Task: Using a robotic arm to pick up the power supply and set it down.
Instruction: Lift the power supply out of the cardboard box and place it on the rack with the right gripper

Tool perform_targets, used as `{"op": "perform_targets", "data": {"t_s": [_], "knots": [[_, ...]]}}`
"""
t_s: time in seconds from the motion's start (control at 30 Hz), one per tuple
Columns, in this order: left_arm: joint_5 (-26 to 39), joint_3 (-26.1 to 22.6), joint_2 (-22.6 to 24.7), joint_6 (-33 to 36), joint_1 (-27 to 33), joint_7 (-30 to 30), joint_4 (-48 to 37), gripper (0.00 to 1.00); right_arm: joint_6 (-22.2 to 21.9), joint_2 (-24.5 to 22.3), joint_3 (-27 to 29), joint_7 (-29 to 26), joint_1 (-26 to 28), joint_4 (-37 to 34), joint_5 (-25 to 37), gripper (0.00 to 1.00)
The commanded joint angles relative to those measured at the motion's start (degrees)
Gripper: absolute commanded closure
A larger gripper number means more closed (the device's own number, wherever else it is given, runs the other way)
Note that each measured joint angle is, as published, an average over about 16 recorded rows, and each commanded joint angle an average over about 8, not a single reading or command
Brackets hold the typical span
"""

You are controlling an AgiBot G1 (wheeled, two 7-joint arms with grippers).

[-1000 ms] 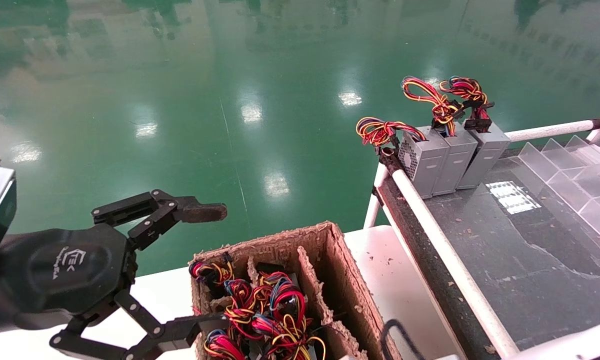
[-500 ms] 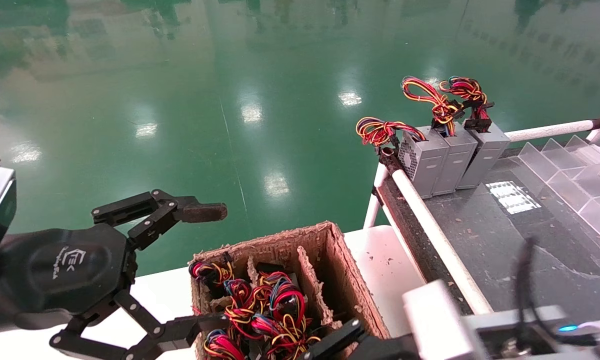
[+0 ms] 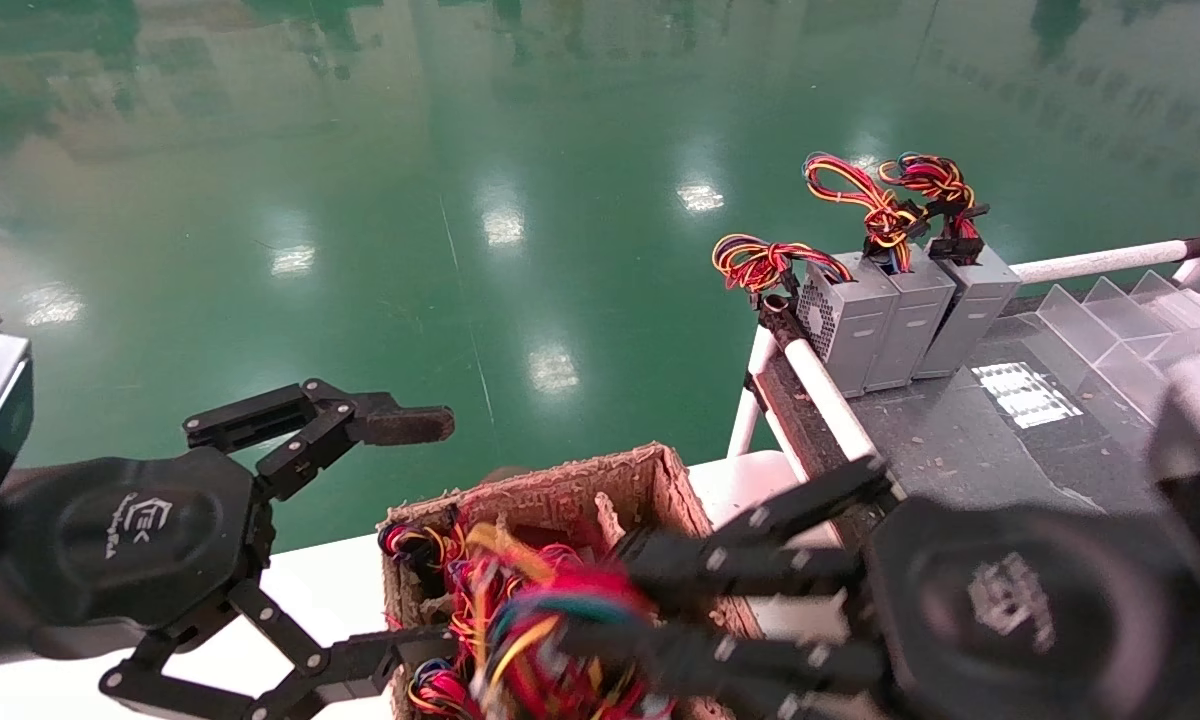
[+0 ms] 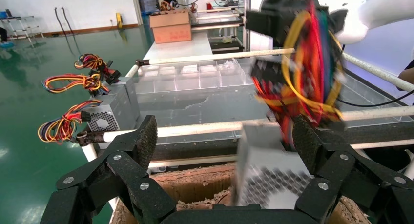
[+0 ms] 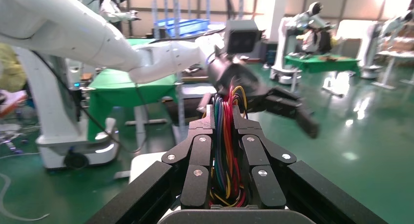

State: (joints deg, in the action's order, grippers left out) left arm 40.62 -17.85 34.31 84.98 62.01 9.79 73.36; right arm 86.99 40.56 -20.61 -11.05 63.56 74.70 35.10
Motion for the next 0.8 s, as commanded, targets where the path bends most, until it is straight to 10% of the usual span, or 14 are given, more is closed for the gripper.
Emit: {"op": "perform_targets", "data": {"t_s": [0.03,0.8], "knots": [[0.0,0.0,0.0,0.0,0.0,0.0,0.0,0.00,-0.1,-0.8,0.8,0.3,0.3,-0.2,-0.8,1.00],[0.0,-0.1,0.0,0.0,0.0,0.0,0.0,0.00,-2.7,-12.3,7.2,13.4,4.2,-26.8,4.9,1.00]]}}
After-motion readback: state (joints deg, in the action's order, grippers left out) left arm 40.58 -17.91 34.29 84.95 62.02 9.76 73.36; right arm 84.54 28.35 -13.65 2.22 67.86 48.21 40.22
